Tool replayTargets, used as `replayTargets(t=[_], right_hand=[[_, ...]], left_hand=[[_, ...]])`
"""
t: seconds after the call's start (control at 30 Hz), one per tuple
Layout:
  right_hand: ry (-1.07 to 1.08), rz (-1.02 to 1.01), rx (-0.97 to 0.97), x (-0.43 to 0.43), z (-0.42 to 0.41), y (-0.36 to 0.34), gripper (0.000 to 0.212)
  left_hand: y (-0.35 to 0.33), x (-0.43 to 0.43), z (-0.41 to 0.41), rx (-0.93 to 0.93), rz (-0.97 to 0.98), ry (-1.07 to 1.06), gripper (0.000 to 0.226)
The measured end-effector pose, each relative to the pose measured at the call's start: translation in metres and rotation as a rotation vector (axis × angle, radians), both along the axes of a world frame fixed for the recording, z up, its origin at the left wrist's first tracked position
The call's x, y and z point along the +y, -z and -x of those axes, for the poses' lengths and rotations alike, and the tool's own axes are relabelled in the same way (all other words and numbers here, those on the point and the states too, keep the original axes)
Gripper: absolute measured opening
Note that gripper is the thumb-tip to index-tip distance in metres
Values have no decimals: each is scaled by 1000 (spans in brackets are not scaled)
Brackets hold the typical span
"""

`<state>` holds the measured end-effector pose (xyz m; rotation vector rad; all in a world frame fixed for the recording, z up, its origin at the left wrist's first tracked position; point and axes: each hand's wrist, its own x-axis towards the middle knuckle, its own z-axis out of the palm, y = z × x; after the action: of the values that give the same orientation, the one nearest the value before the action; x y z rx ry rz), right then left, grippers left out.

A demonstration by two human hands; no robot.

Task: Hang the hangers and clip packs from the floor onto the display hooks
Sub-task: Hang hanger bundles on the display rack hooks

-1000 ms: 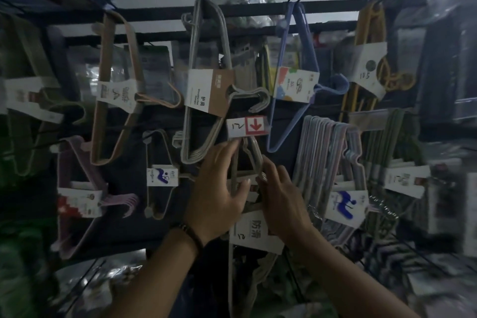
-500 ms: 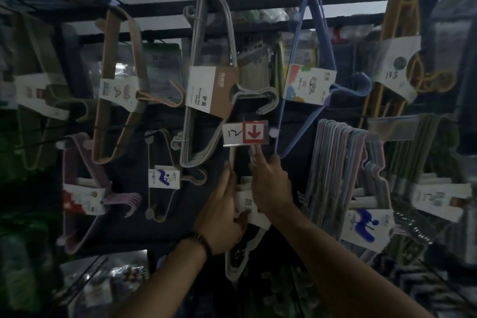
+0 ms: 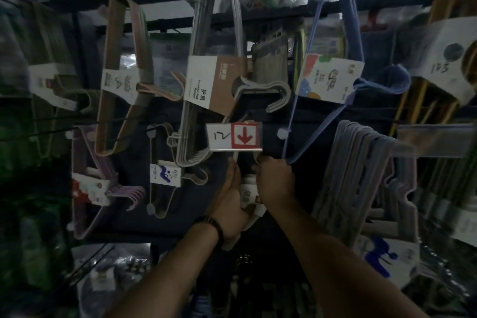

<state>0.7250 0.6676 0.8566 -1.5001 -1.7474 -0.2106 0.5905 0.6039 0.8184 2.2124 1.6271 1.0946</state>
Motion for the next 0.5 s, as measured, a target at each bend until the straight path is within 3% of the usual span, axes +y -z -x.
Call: replayTargets(t=[0.1, 0.2, 0.27, 0.37, 0.5], right_hand=[[-102, 47, 54, -1, -6, 9, 13], [-247, 83, 218, -27, -13, 20, 43], [-284, 33, 276, -59, -13, 30, 53], [-313, 18, 267, -113, 2, 51, 35], [-419, 135, 243, -191, 44, 104, 15]], left_hand=[[-5, -1, 3, 34, 39, -28, 116], [-2, -19, 13, 72, 99, -83, 100], [4, -45, 22, 106, 32, -102, 76], [25, -108, 43, 165, -13, -191, 44], [81, -223, 86, 196, 94, -383, 30]])
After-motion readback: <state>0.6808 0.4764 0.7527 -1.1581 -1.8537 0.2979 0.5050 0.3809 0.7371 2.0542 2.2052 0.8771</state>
